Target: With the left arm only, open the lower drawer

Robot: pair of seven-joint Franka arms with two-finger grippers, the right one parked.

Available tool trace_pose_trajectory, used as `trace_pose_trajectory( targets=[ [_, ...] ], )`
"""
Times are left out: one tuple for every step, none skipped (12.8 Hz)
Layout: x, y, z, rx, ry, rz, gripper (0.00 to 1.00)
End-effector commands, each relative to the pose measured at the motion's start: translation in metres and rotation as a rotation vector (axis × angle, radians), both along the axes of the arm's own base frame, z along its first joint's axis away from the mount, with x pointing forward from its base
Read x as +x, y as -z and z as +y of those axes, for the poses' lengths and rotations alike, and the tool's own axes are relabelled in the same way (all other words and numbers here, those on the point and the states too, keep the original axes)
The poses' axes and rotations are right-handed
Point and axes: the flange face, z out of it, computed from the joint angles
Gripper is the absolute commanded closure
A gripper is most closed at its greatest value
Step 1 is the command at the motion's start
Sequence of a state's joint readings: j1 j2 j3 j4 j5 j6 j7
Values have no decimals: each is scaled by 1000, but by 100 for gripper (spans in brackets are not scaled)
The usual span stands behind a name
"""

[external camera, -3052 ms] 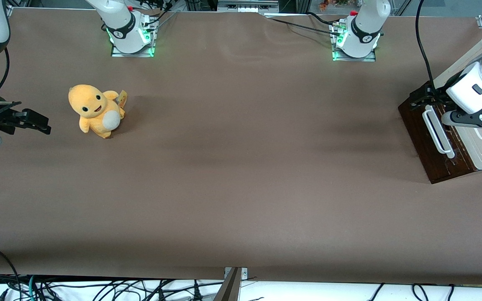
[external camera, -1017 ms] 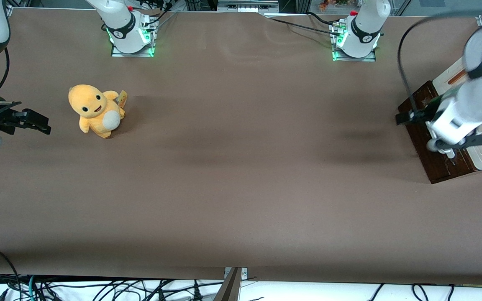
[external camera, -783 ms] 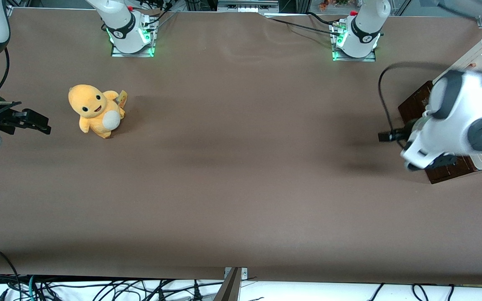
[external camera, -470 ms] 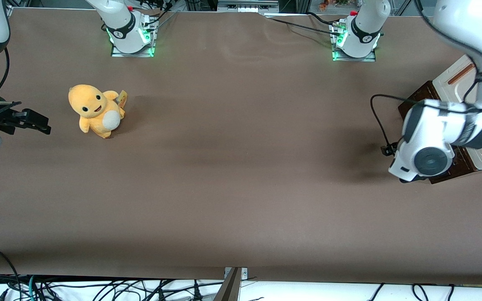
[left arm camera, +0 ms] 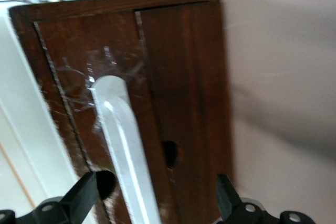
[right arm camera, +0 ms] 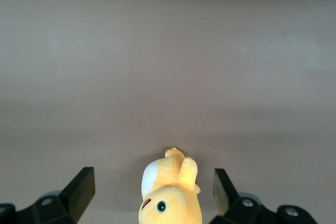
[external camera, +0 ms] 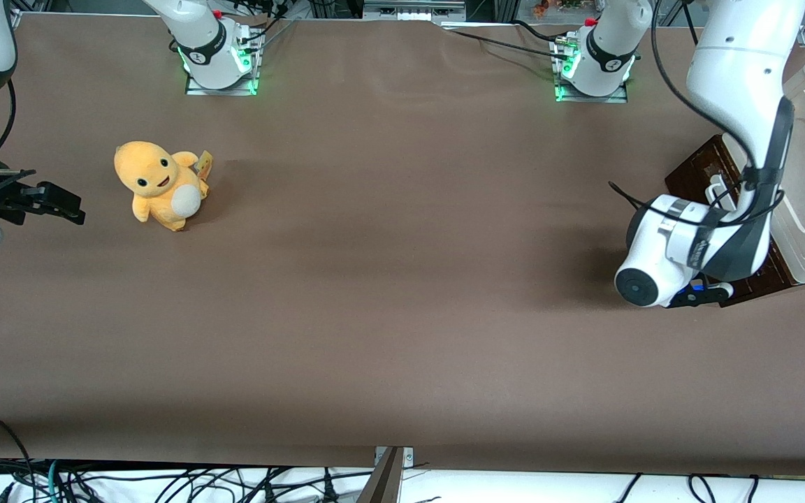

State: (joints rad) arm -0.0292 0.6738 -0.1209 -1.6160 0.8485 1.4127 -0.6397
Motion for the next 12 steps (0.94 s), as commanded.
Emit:
trace_pose_trajectory(
  targets=[
    [-1,14,10,124,27,55,0],
    [-1,17,12,142,36,66,0],
    [-3,22,14,155,37,78,16],
    [-4,26,17,171,38,93,32],
    [-4,28,18,183,43,99,50],
    [-5,31,19,185,41,108,61],
    [-5,33,21,185,41,117,71],
    [-5,33,23,188,38,120,81],
    [-5,33,25,196,44,120,89],
    [-5,38,24,201,57,135,95],
    [-4,39,22,195,67,147,100],
    [-4,37,20,187,72,154,100]
  ],
)
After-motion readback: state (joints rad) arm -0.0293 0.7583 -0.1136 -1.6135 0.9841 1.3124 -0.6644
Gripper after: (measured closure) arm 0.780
